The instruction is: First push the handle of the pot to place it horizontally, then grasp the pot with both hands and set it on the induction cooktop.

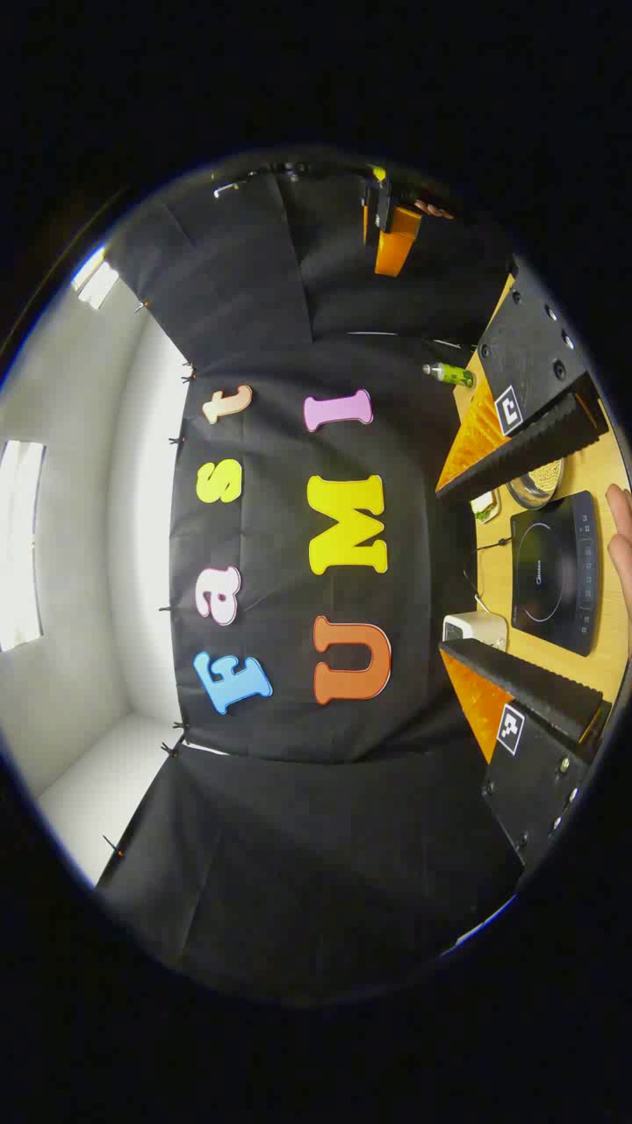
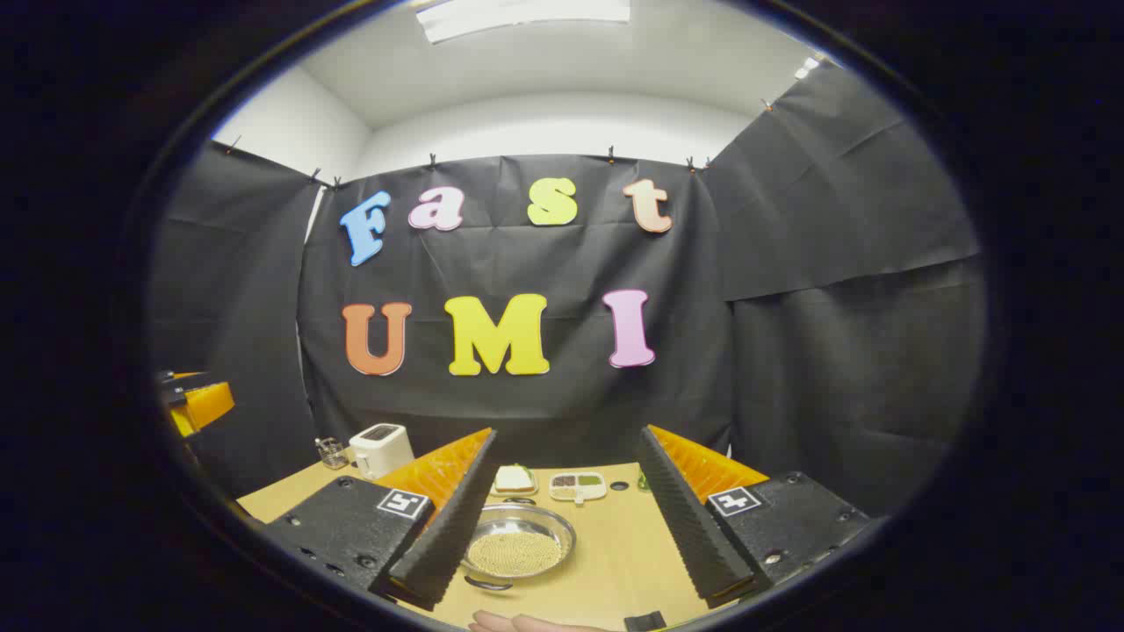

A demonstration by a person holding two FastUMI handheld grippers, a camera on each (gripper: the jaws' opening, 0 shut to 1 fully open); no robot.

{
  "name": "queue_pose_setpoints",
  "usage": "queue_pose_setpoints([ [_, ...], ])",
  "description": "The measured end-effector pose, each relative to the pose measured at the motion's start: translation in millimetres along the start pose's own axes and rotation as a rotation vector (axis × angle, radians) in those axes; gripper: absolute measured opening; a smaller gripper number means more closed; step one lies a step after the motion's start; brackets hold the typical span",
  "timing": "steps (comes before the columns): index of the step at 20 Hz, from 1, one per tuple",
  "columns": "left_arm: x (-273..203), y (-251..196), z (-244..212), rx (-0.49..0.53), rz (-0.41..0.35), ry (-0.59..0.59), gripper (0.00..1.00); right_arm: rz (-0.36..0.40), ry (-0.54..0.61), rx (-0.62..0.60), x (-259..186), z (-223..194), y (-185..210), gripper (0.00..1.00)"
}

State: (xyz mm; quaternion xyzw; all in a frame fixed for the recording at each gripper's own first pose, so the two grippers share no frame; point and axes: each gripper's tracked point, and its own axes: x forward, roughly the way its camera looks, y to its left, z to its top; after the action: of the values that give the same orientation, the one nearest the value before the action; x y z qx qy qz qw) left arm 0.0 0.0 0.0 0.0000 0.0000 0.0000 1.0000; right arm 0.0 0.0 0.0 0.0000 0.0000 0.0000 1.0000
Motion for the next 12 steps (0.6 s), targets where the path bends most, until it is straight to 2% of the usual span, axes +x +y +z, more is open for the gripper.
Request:
queue_pose_setpoints([
  [6, 4, 11, -6, 0.009, 0.027, 0.013, 0.95, -0.013, 0.04, 0.017, 13, -15, -4, 0.96],
  [7, 6, 13, -6, 0.009, 0.033, 0.015, 0.95, -0.021, 0.035, 0.015, 14, -14, -6, 1.0],
  [8, 7, 15, -8, 0.004, 0.038, 0.017, 0.95, -0.024, 0.029, 0.015, 15, -13, -6, 0.96],
  [12, 10, 24, -12, -0.005, 0.05, 0.02, 0.95, -0.017, 0.048, 0.021, 21, -20, -2, 0.95],
])
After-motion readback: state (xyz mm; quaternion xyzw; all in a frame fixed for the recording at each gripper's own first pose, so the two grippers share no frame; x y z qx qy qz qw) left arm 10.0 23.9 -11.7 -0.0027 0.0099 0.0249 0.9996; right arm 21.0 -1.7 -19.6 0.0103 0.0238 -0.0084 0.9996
